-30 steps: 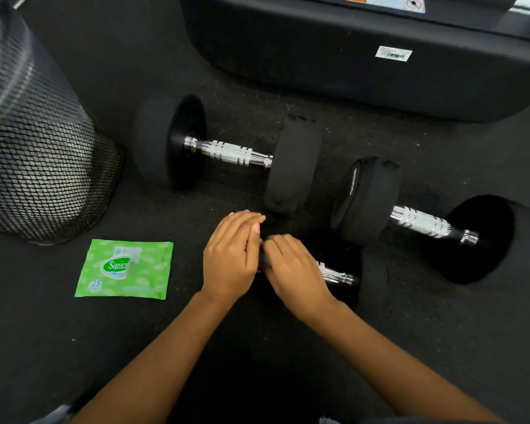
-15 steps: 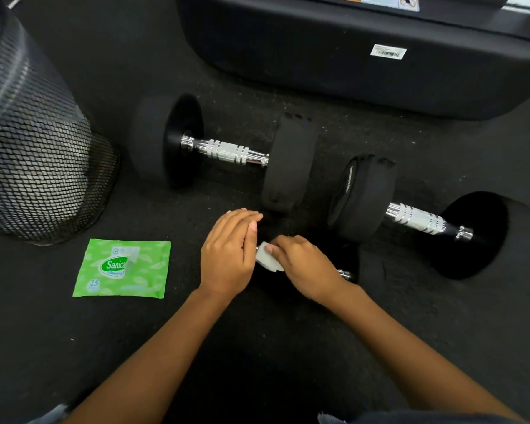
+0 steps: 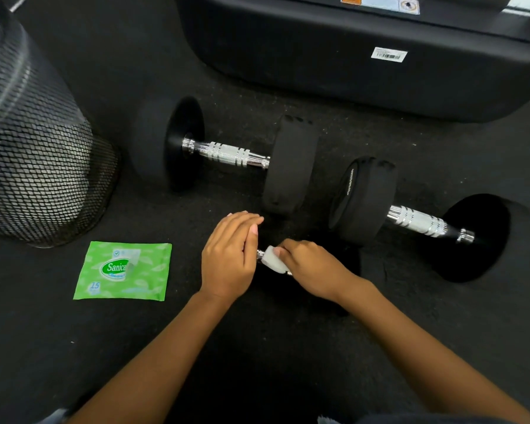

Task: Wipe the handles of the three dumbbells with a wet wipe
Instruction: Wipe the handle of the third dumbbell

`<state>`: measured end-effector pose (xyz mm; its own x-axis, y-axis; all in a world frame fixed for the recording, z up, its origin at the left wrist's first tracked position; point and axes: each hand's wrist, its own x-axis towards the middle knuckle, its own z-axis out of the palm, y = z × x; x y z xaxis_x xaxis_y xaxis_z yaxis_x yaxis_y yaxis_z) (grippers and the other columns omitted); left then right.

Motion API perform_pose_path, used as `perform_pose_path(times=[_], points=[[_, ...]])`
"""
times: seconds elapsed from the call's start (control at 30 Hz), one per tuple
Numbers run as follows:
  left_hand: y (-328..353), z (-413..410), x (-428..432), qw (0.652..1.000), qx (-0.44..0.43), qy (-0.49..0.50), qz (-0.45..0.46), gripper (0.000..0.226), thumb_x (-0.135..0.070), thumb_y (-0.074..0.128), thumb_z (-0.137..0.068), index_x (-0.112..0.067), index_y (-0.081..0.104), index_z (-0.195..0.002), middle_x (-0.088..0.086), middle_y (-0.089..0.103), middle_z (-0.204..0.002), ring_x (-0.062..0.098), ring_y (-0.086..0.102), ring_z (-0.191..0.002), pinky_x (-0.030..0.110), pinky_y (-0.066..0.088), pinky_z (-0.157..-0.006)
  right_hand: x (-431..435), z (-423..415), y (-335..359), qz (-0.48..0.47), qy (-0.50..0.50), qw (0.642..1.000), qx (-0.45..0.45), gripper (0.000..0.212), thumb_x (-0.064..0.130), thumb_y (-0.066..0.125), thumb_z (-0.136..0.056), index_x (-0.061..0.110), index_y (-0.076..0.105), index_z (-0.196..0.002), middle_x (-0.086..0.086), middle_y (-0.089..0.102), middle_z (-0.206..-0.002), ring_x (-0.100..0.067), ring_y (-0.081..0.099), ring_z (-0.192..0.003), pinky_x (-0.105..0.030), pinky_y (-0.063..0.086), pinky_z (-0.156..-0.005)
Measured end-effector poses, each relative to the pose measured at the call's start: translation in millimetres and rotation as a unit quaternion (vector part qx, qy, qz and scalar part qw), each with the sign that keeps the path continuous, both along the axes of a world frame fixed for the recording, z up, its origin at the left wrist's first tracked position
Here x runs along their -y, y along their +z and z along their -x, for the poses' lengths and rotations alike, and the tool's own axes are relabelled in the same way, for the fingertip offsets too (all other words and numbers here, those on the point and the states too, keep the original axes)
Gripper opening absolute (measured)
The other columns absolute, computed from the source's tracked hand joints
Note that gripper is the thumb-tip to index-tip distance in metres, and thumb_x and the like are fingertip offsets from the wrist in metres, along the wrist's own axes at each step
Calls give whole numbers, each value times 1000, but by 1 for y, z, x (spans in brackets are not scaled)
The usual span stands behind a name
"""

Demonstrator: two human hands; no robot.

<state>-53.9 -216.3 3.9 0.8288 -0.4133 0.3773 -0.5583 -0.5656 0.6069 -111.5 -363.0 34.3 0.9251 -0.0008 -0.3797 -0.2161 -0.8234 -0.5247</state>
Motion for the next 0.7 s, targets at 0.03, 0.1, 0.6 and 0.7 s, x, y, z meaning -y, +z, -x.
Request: perform_pose_path(times=[0.03,0.1,0.6,0.7], points=[[0,0,0,1000,1,1,0,34,-17,38,-95,-6,67,-108,5,68,-108,15,57,-110,35,41,-101,0,1,0,8,4,1000,3,34,33,32,-100,11,56,-107,-10,60,-101,-23,56,-91,-36,45,-76],[-1,0,0,1000,4,2,2,34,-18,37,-96,-6,68,-107,5,68,-108,15,57,-109,35,41,-101,-5,3,-2,24,18,999,45,31,30,34,-100,11,54,-113,-9,60,-107,-22,53,-99,-34,44,-80],[-1,0,0,1000,1,3,5,35,-18,37,-96,-7,68,-107,5,68,-108,14,56,-110,33,39,-102,-30,16,-13,71,6,966,249,29,11,73,-74,7,62,-100,-7,64,-97,-21,59,-90,-32,50,-81],[0,1,0,1000,3,1,2,35,-18,37,-96,-7,68,-107,5,68,-108,14,56,-110,33,39,-102,-27,20,-14,83,28,964,253,31,10,74,-74,6,63,-102,-7,66,-98,-21,60,-89,-31,52,-82]])
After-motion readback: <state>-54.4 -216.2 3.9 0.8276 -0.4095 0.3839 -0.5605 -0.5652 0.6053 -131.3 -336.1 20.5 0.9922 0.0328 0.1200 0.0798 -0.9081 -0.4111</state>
